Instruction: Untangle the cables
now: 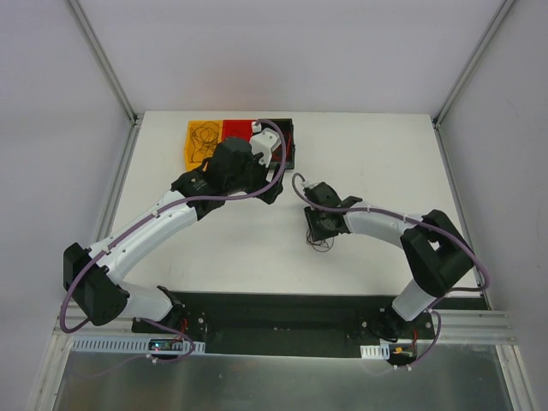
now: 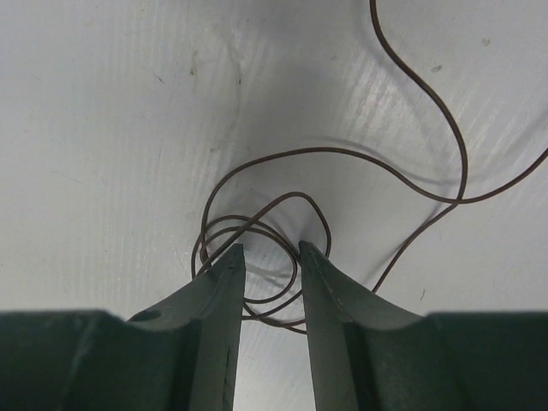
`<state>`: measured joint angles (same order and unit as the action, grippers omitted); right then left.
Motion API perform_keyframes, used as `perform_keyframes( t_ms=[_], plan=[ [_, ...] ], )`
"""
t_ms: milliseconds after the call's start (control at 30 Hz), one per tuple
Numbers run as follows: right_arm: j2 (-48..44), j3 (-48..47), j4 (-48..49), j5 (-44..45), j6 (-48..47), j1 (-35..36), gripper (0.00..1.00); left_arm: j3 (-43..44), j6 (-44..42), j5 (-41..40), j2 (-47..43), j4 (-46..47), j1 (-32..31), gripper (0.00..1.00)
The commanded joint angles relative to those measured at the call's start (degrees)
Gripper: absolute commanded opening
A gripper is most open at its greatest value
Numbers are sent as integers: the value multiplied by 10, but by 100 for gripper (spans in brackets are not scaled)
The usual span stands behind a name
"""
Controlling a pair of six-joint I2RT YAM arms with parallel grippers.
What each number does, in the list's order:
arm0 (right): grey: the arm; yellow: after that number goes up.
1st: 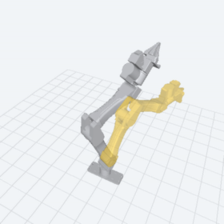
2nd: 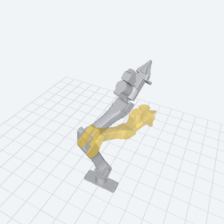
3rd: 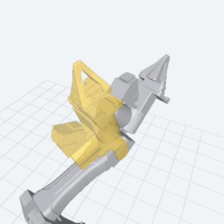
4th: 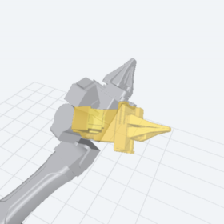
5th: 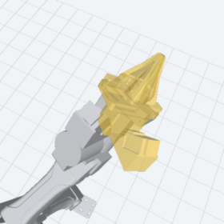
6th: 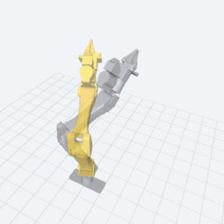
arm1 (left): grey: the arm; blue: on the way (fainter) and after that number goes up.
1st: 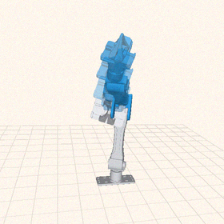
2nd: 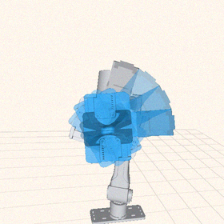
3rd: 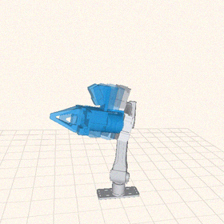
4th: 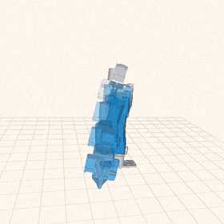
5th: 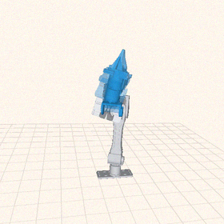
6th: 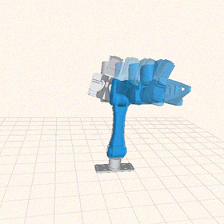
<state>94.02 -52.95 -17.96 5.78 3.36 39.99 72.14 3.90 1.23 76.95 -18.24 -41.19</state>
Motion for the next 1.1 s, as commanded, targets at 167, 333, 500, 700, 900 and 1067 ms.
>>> perform_keyframes(
  t_ms=[167, 333, 500, 700, 900, 1067],
  plan=[
    [-11, 17, -35, 58, -12, 2, 19, -3, 5, -5, -8, 15, 1, 78],
    [-82, 13, -22, 65, -2, 12, 0, -3, 4, -5, -7, 15, 1, 76],
    [-222, 27, 7, 20, -4, 13, 0, -9, 4, 98, -19, 40, 1, 72],
    [-358, 54, 71, -52, 0, 10, 0, -36, 30, 297, -32, 117, 1, 66],
    [-404, 58, 103, -117, 1, 11, 0, -43, 38, 317, -27, 135, 1, 46],
    [-406, 59, 108, -140, 5, 10, 1, -43, 38, 355, -16, 142, 1, 52]
  ],
)
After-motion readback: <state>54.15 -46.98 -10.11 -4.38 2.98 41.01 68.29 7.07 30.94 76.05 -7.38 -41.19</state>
